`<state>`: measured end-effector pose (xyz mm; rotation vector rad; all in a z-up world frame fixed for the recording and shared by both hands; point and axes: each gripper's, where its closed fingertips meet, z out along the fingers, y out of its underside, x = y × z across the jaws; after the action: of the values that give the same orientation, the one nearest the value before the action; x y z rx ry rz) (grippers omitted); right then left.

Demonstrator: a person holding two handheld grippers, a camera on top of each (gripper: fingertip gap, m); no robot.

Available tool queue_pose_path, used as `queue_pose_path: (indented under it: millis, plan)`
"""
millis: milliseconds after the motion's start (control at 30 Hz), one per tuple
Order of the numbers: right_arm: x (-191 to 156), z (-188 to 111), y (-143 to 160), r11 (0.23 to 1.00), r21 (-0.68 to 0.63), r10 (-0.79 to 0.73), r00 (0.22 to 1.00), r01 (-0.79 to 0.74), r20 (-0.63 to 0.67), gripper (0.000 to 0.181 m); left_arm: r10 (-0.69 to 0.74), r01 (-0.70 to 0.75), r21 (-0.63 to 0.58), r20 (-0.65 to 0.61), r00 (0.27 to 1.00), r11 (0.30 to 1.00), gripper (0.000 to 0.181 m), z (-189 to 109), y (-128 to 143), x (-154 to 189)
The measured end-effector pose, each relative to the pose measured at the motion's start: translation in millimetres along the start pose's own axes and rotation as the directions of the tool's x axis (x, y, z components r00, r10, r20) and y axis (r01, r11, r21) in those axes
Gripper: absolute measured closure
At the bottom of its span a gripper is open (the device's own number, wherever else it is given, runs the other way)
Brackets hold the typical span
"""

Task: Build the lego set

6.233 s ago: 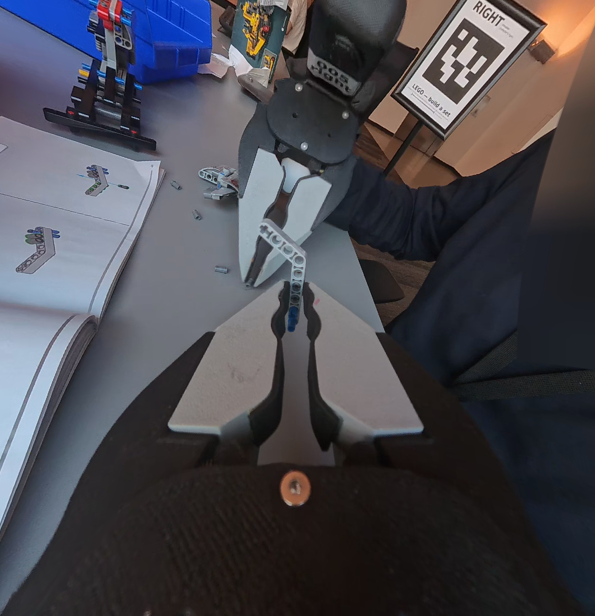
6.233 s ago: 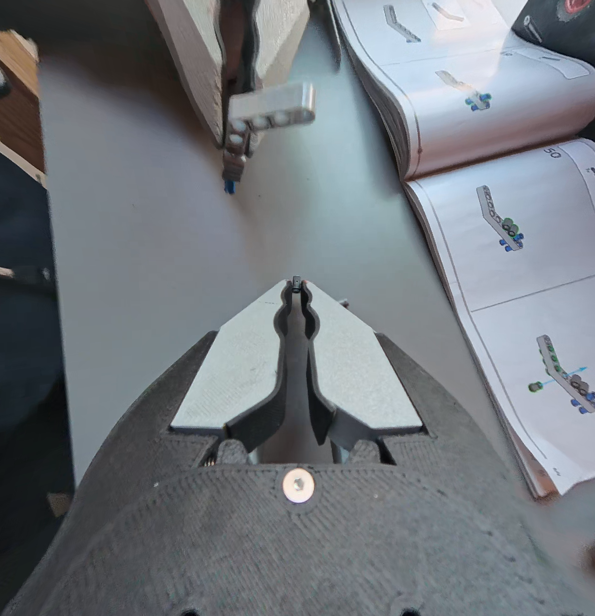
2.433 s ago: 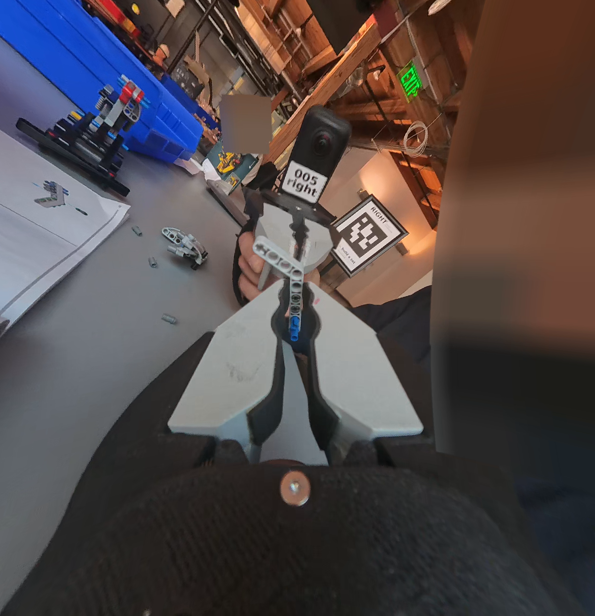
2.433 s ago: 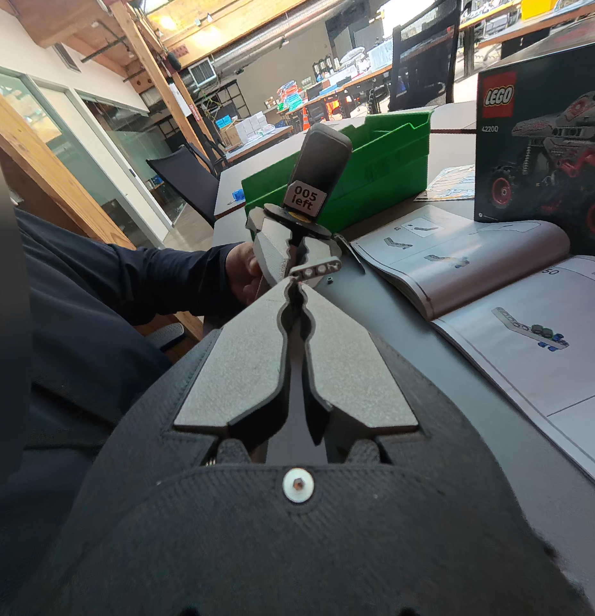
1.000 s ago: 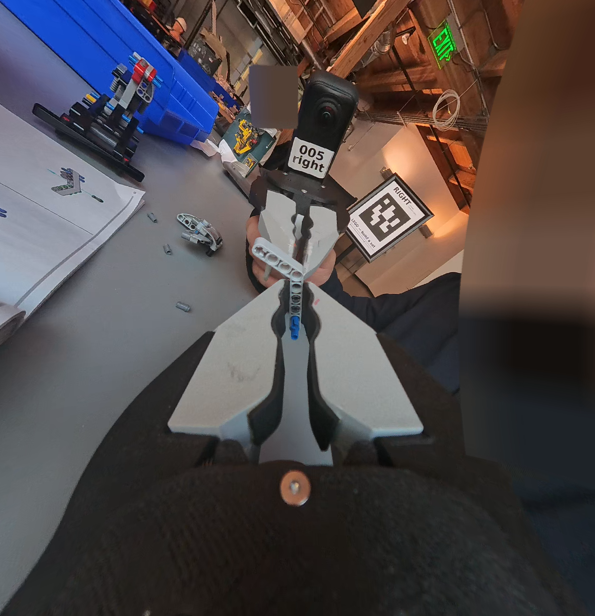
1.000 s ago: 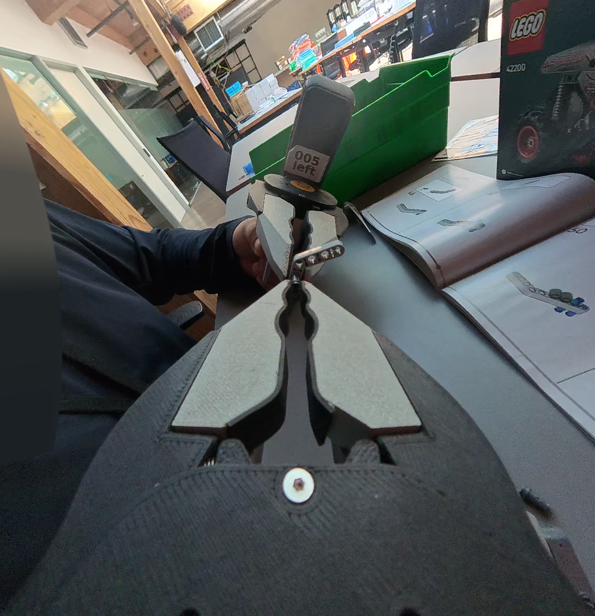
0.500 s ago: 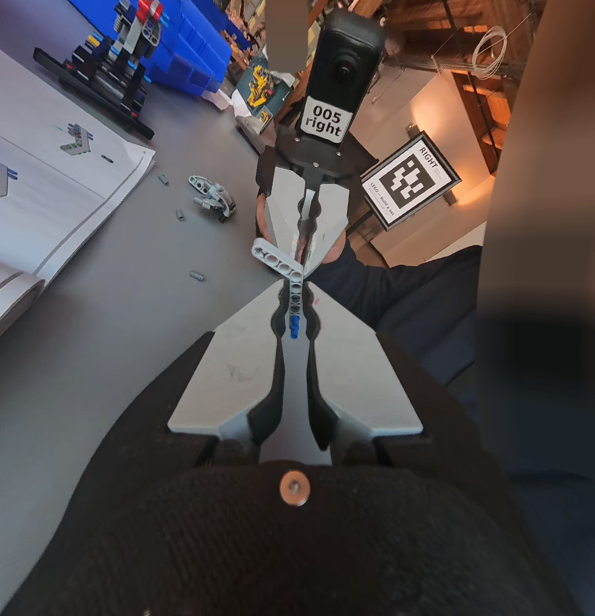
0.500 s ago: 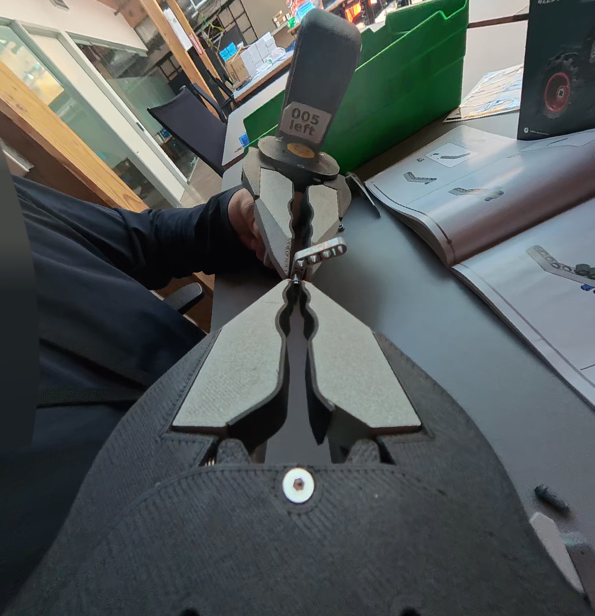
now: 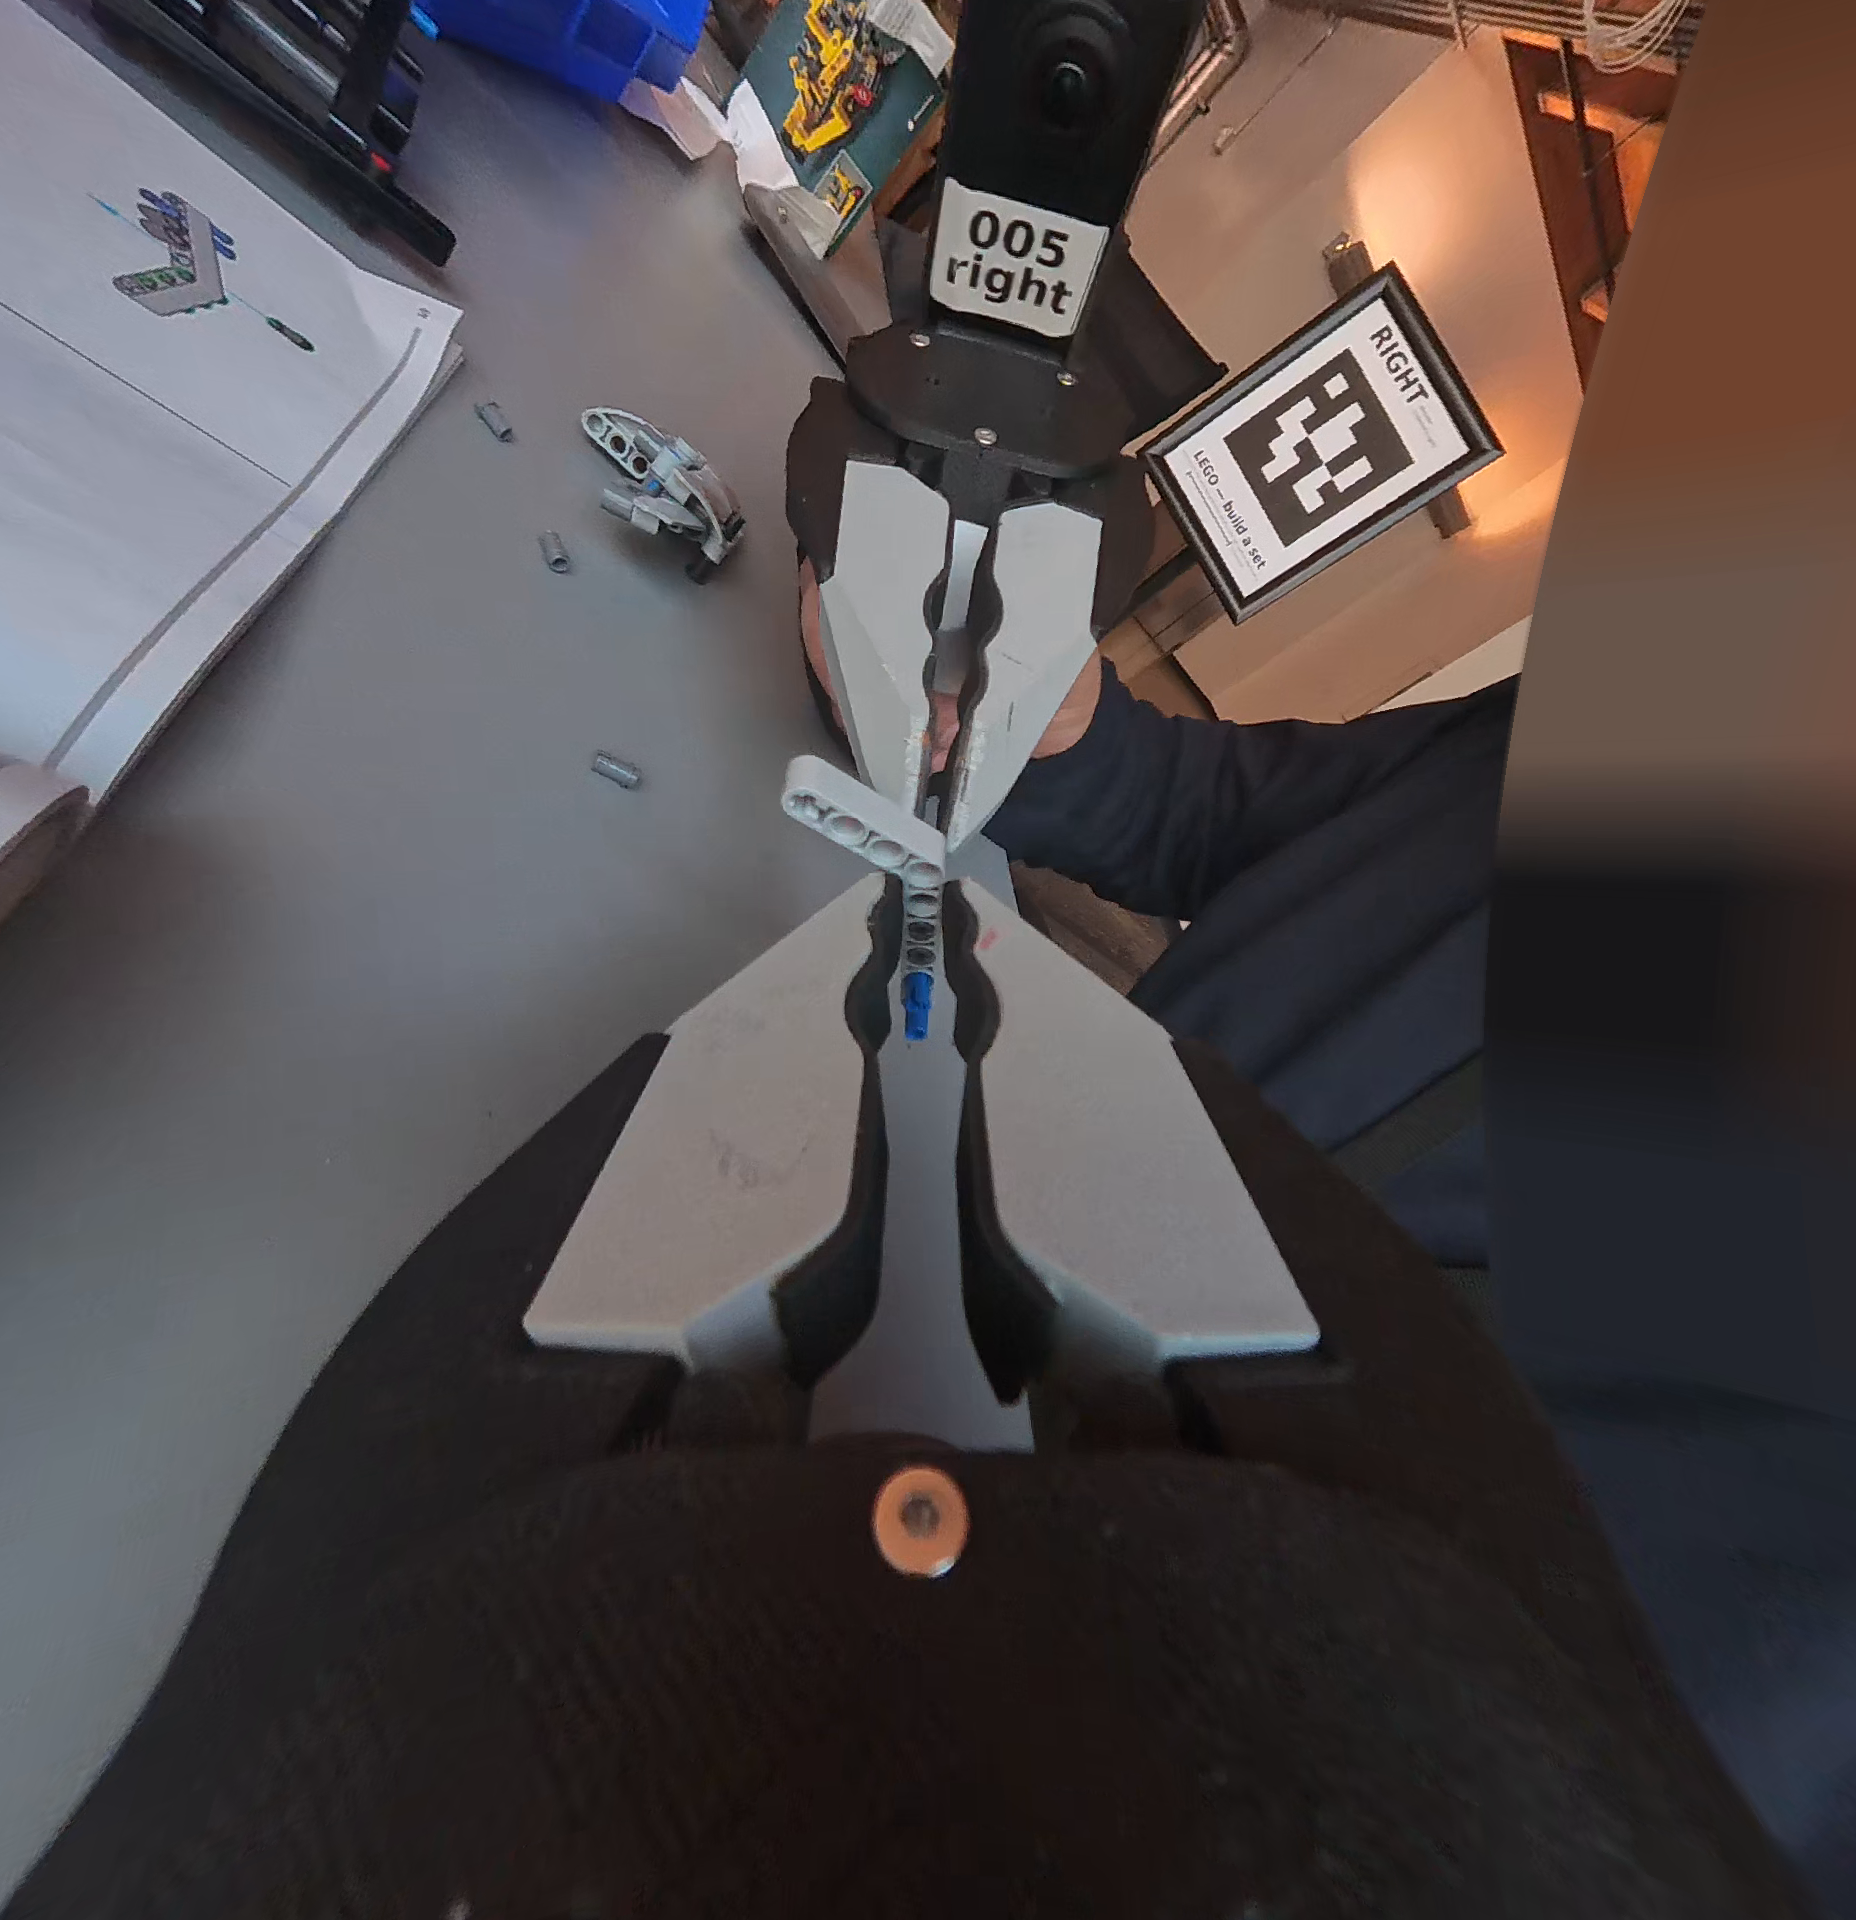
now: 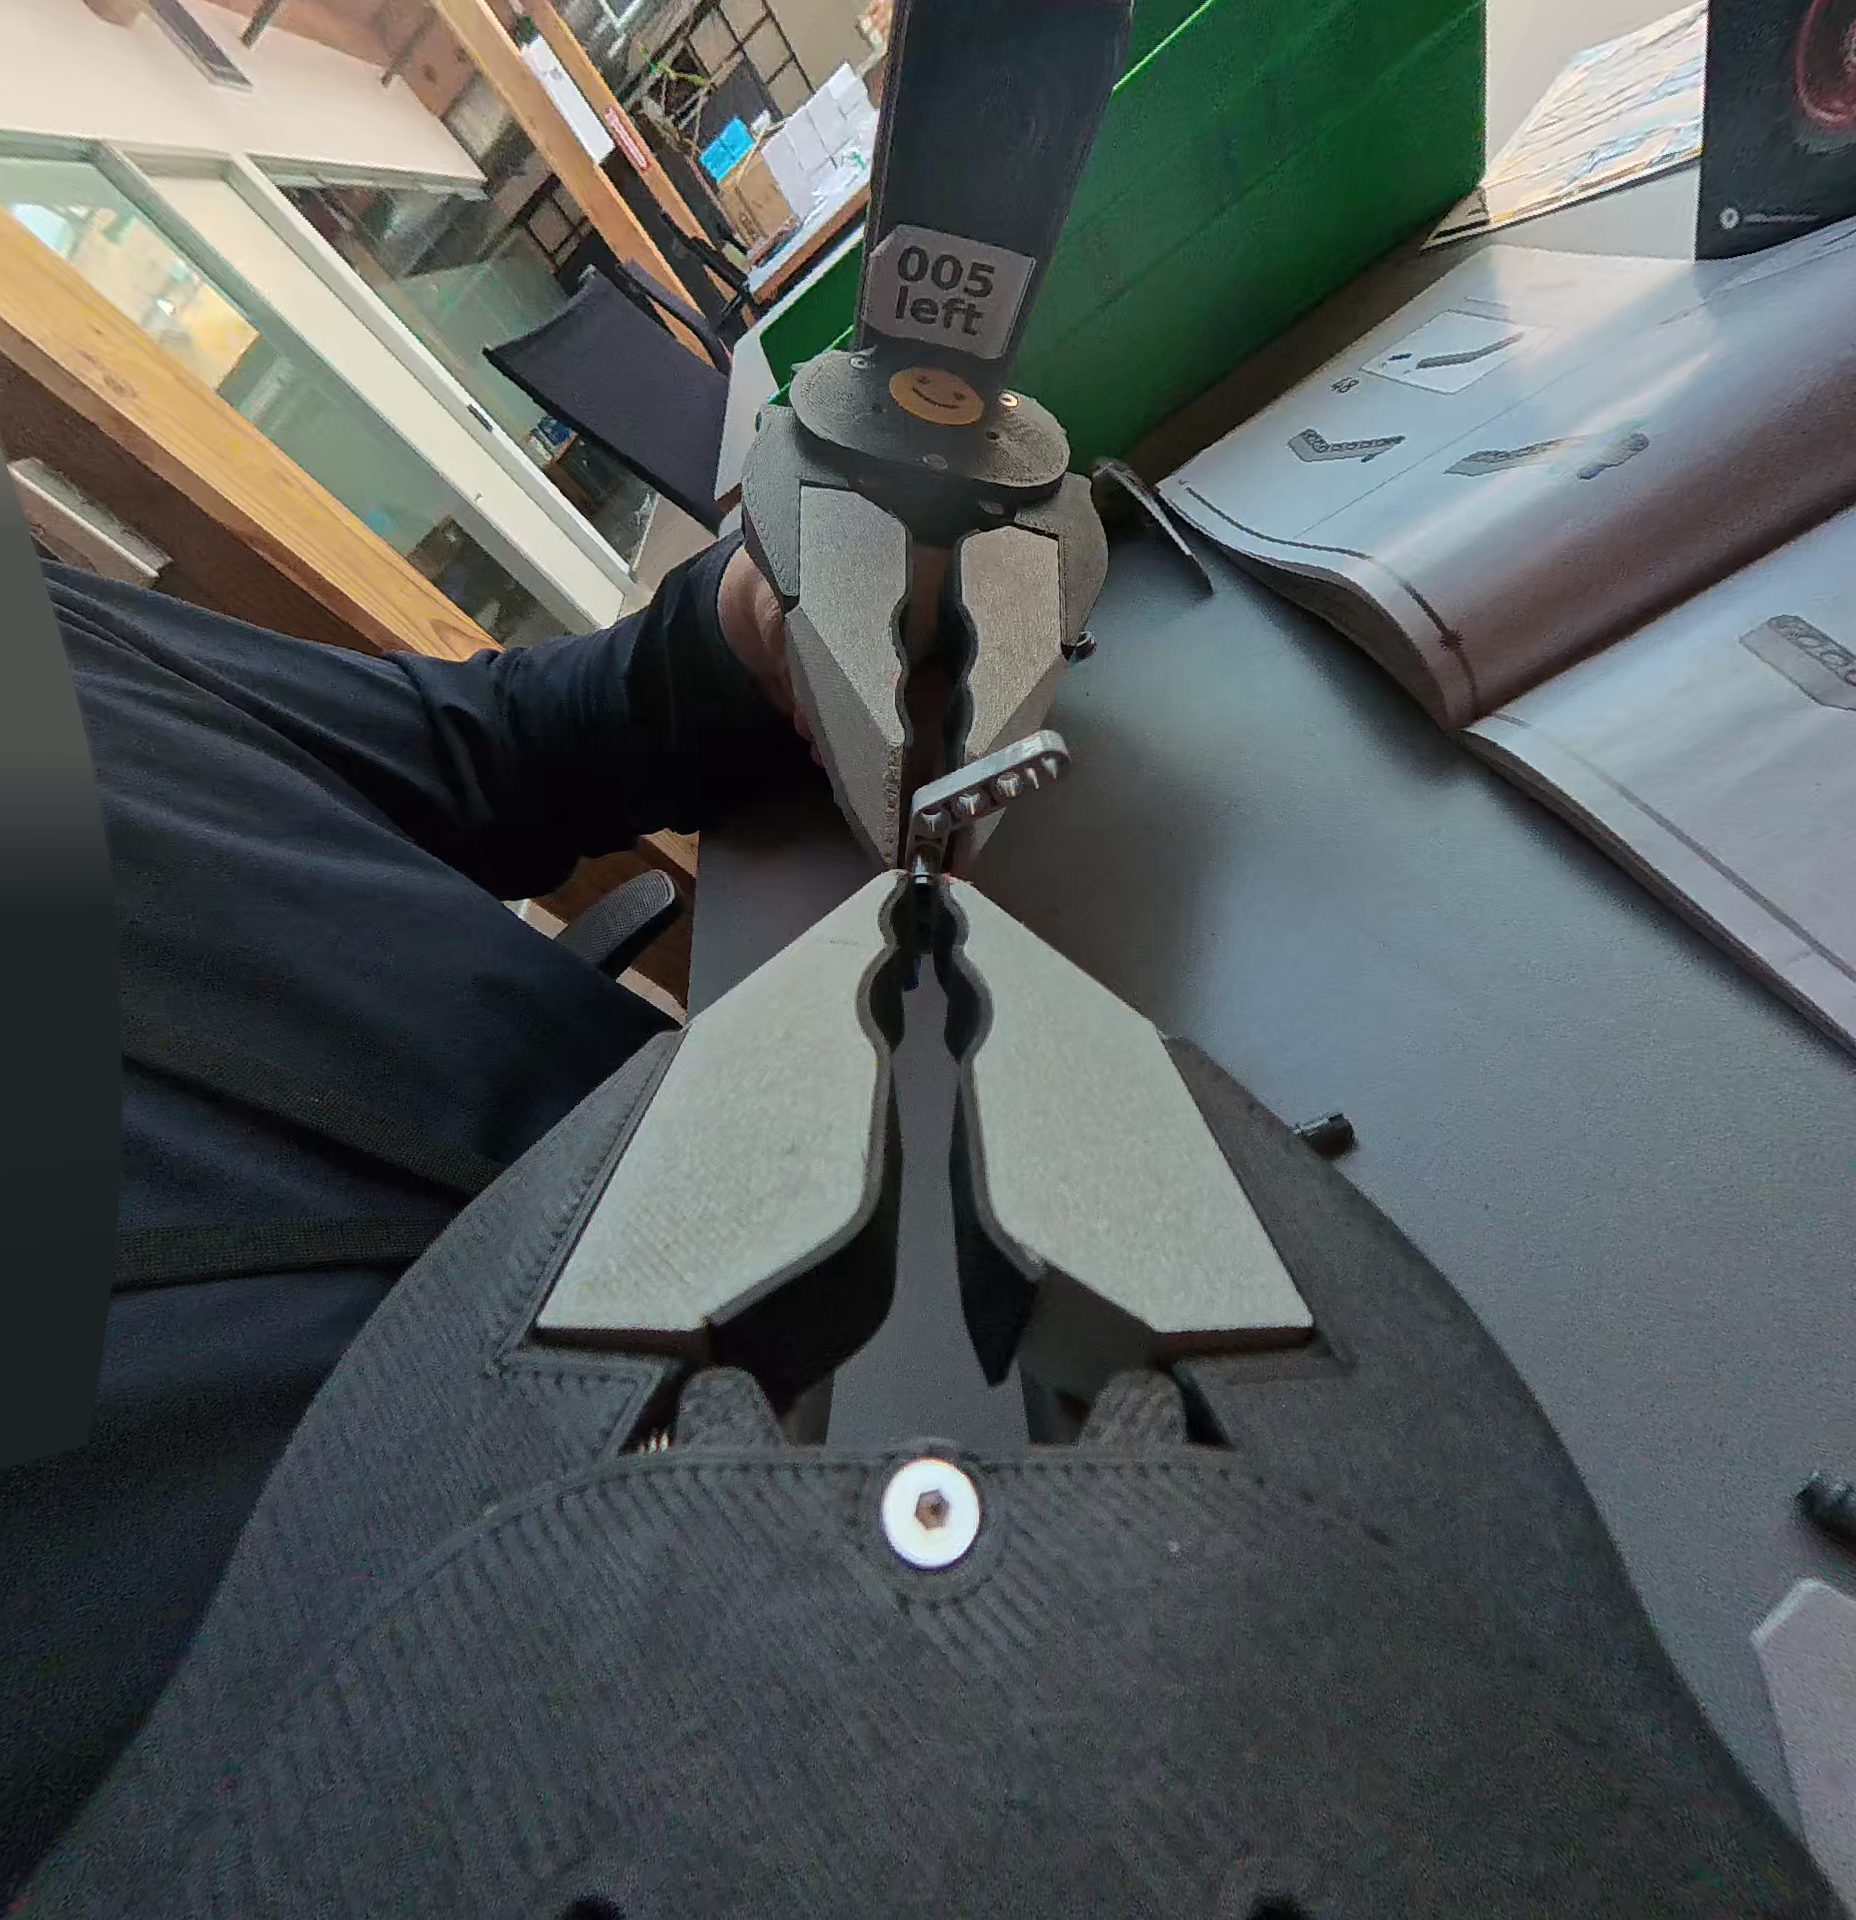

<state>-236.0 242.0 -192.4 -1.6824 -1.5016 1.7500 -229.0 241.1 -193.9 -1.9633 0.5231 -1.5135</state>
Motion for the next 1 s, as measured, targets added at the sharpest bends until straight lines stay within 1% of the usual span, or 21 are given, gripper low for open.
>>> queue_pose_path:
  millis: [133,200,433,533,600,733,833,1000]
  plan:
    - [-1,2,2,1.000,-0.018,-0.008,1.000,0.008,0.004,0.181,0.005,-0.005,-0.033,0.004,1.000,0.999,0.177,3,5,0]
    - [-1,5,8,0.997,-0.063,-0.036,0.999,0.035,-0.012,0.181,0.017,-0.015,-0.070,0.025,1.000,0.997,0.177,5,10,-2]
    - [-2,3,2,0.999,-0.028,-0.024,1.000,0.024,0.017,0.181,0.017,-0.017,-0.033,0.000,1.000,0.999,0.178,5,4,2]
    - [-2,-3,-6,0.997,0.018,-0.073,0.997,0.073,-0.012,0.181,0.020,-0.020,-0.033,0.004,1.000,0.999,0.177,4,5,1]
    - [-1,-8,-9,0.996,0.040,-0.078,0.997,0.079,-0.022,0.181,0.020,-0.019,-0.028,0.004,1.000,0.999,0.177,4,4,1]
    - [-3,-4,0,0.996,-0.012,-0.091,0.996,0.091,-0.021,0.181,0.022,-0.022,-0.020,0.007,1.000,1.000,0.177,3,3,1]
    - [-3,1,2,0.994,-0.033,-0.104,0.994,0.103,-0.027,0.181,0.030,-0.029,-0.040,0.024,0.999,0.999,0.178,5,6,-1]
    - [-2,0,0,0.993,-0.025,-0.112,0.993,0.111,-0.038,0.181,0.044,-0.043,-0.044,0.025,0.999,0.998,0.177,6,6,1]
